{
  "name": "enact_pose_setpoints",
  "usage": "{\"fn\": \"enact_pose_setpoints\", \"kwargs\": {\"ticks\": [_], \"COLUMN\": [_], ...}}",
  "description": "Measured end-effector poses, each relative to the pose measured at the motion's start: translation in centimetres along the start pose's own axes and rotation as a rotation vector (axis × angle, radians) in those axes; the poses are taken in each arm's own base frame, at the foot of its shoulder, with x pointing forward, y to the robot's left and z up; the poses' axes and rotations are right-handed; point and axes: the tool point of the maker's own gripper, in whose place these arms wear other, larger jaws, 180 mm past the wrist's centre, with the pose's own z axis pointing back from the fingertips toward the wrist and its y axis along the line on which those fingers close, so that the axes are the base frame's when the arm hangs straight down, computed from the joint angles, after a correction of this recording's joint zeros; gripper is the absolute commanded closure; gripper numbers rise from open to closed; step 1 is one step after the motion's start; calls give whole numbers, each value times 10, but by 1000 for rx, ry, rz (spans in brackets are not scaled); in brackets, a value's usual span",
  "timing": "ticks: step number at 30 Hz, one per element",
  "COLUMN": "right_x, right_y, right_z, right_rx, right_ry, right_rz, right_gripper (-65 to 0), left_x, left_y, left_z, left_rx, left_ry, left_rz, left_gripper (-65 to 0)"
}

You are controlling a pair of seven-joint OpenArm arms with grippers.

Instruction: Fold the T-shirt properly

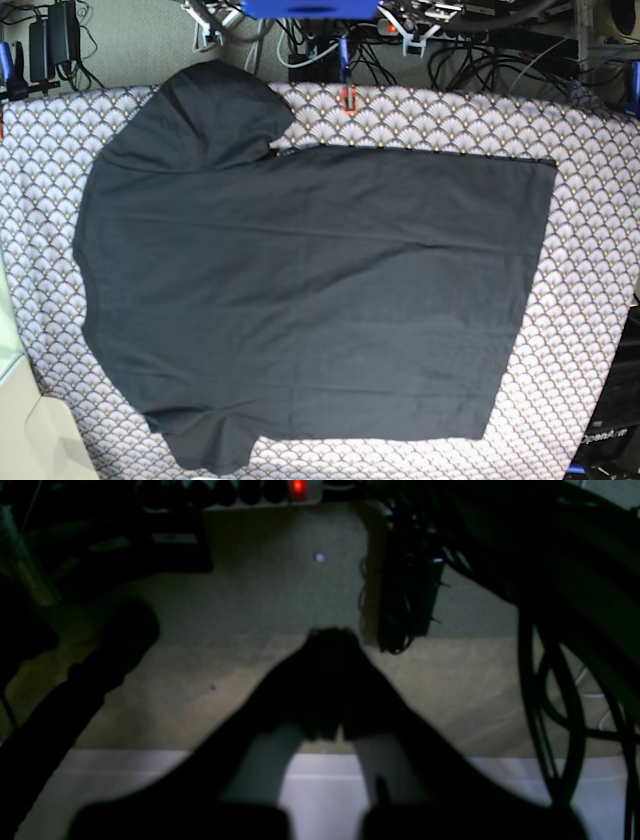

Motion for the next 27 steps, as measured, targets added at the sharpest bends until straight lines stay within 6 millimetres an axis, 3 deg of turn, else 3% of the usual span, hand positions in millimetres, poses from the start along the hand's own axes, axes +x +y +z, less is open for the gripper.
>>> {"fn": "enact_pose_setpoints", "kwargs": {"ticks": [14,27], "right_x": [-18,-14], "right_y": [-1,-1], "right_z": [1,1], "right_rx": [-1,-2], "right_ry": [-53,-65], "right_rz": [5,5], "right_gripper": [0,0], "left_x": [0,-9], "left_y": [12,10], "left_z": [0,0], "left_rx": [20,17], "left_ry": [-2,11], "left_rz": [0,-1], "left_gripper": [0,0]}}
